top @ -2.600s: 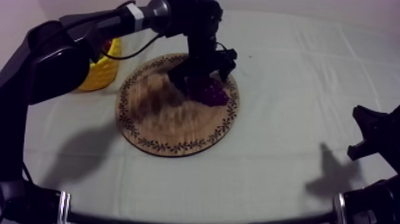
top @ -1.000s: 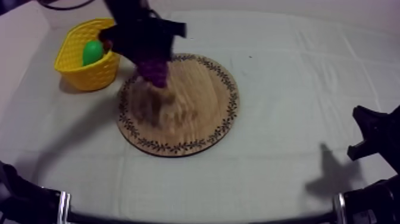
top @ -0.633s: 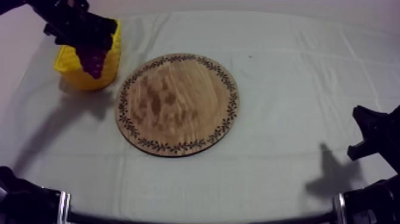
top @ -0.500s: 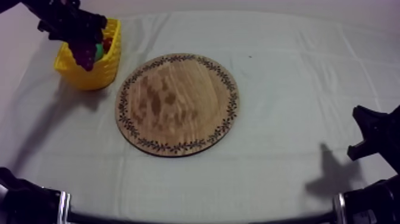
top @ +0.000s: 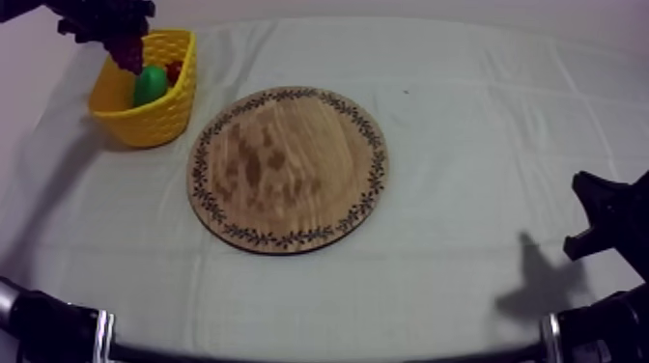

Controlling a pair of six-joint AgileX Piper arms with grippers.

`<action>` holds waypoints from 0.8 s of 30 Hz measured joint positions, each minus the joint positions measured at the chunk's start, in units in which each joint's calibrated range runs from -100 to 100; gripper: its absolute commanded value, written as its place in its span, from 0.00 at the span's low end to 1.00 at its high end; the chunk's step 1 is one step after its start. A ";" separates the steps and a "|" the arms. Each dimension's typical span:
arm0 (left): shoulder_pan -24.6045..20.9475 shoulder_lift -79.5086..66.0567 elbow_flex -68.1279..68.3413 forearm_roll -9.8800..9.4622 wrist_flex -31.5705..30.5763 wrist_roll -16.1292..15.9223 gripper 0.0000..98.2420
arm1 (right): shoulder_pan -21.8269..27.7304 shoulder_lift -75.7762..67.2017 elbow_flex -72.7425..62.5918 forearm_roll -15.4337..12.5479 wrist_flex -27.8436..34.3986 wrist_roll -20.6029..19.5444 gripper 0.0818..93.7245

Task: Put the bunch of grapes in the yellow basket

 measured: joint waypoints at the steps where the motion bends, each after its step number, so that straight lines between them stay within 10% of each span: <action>1: -0.30 0.95 -0.43 -0.14 -1.05 -0.07 0.41 | 0.00 0.00 0.00 0.00 0.00 0.00 0.00; 9: -0.76 5.76 -2.65 -0.29 -5.90 -0.46 0.45 | 0.00 0.00 0.00 0.00 0.00 0.00 0.00; 24: -0.63 7.92 -4.25 1.35 -6.91 -1.21 0.96 | 0.00 0.00 0.00 0.00 0.00 0.00 0.00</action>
